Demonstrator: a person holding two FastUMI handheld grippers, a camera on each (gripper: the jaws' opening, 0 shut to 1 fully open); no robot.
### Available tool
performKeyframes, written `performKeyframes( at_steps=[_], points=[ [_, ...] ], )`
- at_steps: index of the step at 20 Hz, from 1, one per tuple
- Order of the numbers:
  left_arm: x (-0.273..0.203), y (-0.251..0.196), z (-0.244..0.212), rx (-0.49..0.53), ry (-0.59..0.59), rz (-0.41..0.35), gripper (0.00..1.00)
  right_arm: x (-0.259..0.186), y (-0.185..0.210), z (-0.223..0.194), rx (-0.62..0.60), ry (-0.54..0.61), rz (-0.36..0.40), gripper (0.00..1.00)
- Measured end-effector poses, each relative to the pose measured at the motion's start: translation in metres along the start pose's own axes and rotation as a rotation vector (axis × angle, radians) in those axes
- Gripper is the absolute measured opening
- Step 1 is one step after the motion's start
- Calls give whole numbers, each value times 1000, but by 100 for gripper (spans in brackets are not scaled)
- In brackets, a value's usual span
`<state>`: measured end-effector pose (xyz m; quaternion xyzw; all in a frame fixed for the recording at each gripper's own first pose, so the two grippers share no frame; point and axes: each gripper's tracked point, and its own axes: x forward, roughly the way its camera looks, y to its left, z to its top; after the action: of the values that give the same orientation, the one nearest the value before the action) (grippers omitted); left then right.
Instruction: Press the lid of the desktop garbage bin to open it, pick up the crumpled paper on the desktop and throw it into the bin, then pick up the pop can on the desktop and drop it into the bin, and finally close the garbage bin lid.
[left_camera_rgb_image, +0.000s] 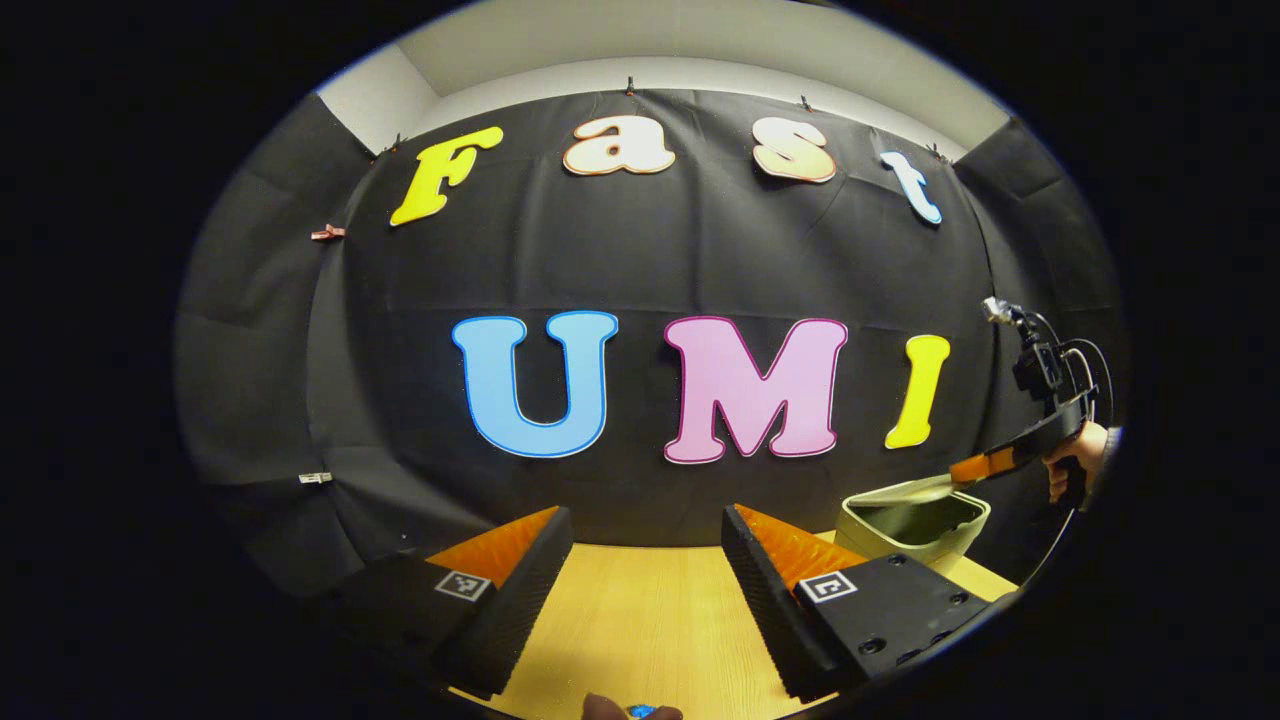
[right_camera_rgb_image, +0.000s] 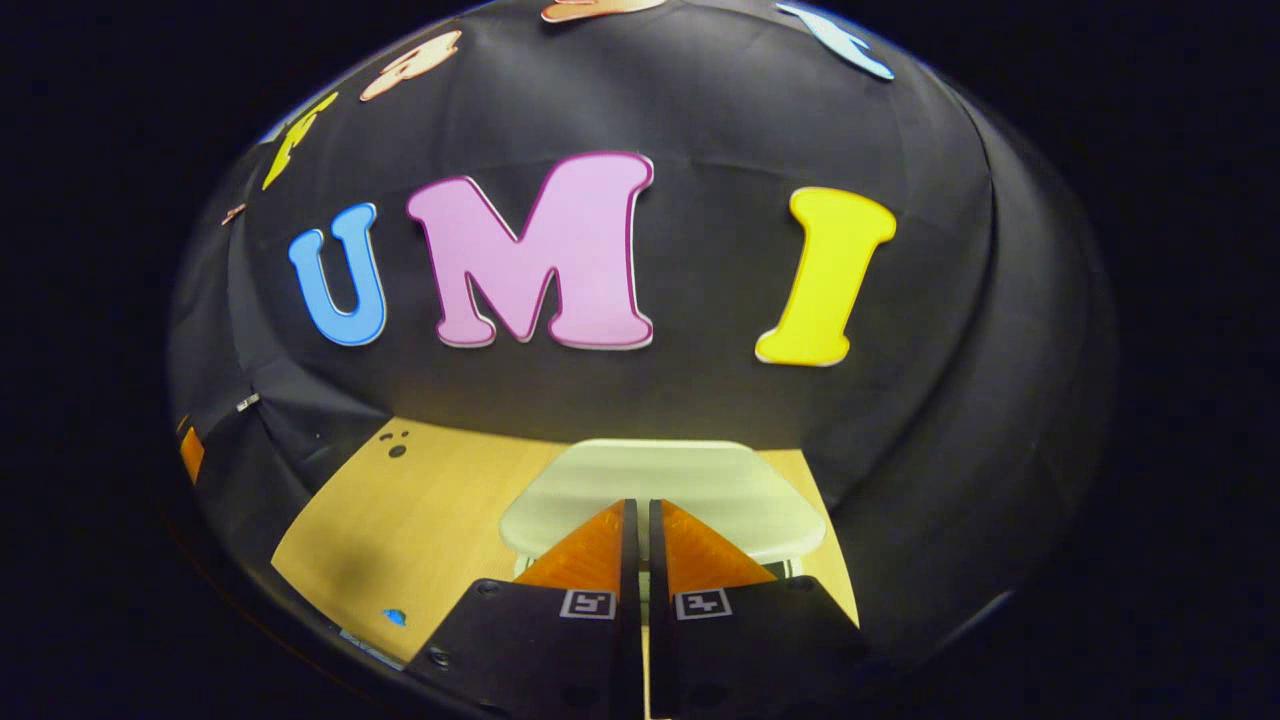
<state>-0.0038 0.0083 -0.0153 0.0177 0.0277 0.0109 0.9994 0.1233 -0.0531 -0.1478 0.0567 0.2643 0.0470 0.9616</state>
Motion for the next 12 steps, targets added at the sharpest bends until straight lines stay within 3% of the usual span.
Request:
performKeyframes(
  at_steps=[7,12],
  points=[
    [-4,-1,-1,2,-4,-8,96,-31,2,50,-49,-248,-34,6],
    [-3,-2,1,-2,-16,-19,96,-48,8,53,-56,-294,-41,6]
  ],
)
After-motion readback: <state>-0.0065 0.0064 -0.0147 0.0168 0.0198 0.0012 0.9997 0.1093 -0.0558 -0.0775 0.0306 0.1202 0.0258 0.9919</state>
